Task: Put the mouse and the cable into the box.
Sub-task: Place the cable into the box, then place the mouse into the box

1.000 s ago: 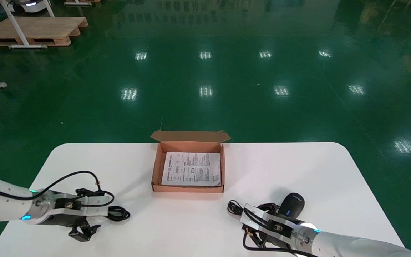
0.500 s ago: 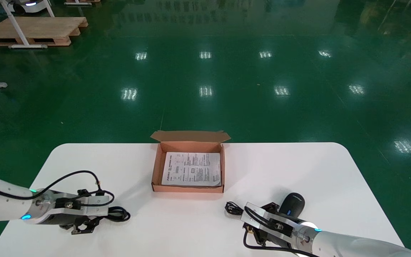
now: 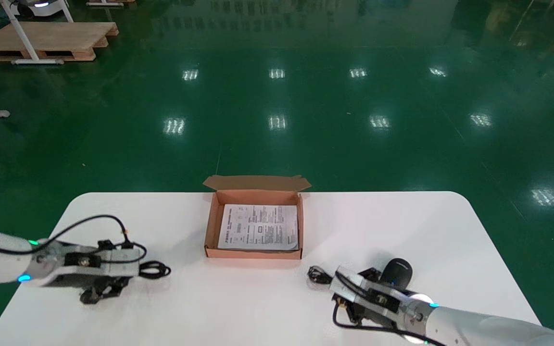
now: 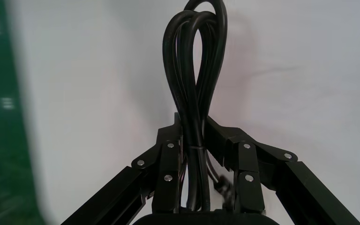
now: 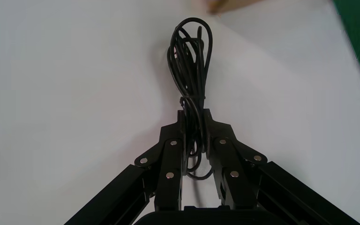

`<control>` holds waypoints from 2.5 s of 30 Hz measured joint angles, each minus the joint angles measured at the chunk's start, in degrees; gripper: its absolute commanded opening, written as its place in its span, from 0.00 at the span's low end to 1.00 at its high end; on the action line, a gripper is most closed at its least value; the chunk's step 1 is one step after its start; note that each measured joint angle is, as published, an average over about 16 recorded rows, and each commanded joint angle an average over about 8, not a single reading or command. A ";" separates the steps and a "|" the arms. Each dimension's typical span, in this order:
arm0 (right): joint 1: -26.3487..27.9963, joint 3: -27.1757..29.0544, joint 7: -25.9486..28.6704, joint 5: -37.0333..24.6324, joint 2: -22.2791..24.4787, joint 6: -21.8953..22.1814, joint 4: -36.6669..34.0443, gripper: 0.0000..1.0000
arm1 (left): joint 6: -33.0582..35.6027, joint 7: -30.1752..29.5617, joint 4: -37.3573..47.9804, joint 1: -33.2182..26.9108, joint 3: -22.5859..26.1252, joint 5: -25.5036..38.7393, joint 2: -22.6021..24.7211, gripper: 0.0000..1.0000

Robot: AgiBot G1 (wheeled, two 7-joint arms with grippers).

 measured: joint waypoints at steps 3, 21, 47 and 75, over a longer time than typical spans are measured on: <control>1.94 1.45 0.93 -0.86 0.82 1.07 -0.13 0.00 | 0.10 0.92 -1.57 -1.61 -0.71 -1.16 0.23 0.00; 11.10 8.94 6.49 -4.72 5.46 4.23 4.15 0.00 | -8.36 14.79 2.52 -3.17 -2.68 -8.10 14.66 0.00; 11.11 9.07 6.66 -4.79 5.62 4.00 4.54 0.00 | -33.16 20.90 -1.23 4.26 14.97 0.51 20.80 0.00; 11.08 9.08 6.66 -4.77 5.63 3.96 4.56 0.00 | -37.85 16.14 -1.70 4.24 23.95 1.11 20.77 1.00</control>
